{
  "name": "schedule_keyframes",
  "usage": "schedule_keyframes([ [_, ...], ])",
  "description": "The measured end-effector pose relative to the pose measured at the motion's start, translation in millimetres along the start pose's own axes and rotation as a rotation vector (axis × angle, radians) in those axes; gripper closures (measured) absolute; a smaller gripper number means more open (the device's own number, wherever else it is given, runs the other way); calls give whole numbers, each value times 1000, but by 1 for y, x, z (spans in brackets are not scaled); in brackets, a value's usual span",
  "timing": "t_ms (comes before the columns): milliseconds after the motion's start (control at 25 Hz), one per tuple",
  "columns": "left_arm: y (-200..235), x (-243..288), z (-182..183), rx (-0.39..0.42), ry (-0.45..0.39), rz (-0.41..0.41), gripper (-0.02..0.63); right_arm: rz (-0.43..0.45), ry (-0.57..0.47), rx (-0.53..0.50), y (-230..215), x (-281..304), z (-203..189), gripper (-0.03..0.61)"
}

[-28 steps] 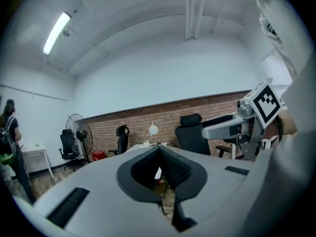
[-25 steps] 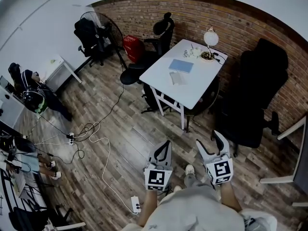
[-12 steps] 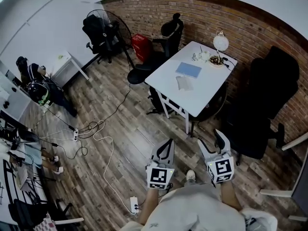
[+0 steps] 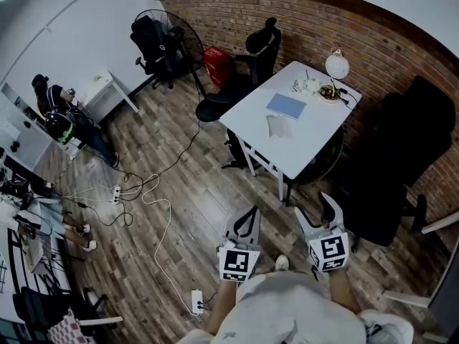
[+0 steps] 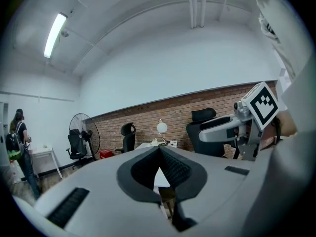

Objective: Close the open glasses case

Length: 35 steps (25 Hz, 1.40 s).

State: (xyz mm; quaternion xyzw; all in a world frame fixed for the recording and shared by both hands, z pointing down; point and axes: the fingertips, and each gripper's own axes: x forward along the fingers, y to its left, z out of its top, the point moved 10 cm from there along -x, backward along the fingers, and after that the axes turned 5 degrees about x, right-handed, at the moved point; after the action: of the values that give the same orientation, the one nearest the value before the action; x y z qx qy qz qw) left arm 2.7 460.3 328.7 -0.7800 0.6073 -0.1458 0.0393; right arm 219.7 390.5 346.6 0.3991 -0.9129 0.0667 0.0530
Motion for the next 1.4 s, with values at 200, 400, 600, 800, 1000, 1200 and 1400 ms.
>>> schedule_keyframes([
  [200,2,11,3,9,0,10,609,11,4,7,-10,8,3,279],
  [400,9,19,4,4,4,30,609,26,-3,5,-17,21,7,279],
  [600,18,31,6,8,0,44,609,36,-6,14,-24,37,13,279],
  [800,27,46,8,7,-10,48,609,42,-12,4,-31,54,17,279],
  [1000,40,64,5,5,-7,37,609,34,-3,7,-36,72,18,279],
  [1200,55,85,2,3,-6,20,609,19,9,11,-43,92,18,279],
  [1400,71,106,2,11,-5,3,609,2,21,22,-51,116,20,279],
])
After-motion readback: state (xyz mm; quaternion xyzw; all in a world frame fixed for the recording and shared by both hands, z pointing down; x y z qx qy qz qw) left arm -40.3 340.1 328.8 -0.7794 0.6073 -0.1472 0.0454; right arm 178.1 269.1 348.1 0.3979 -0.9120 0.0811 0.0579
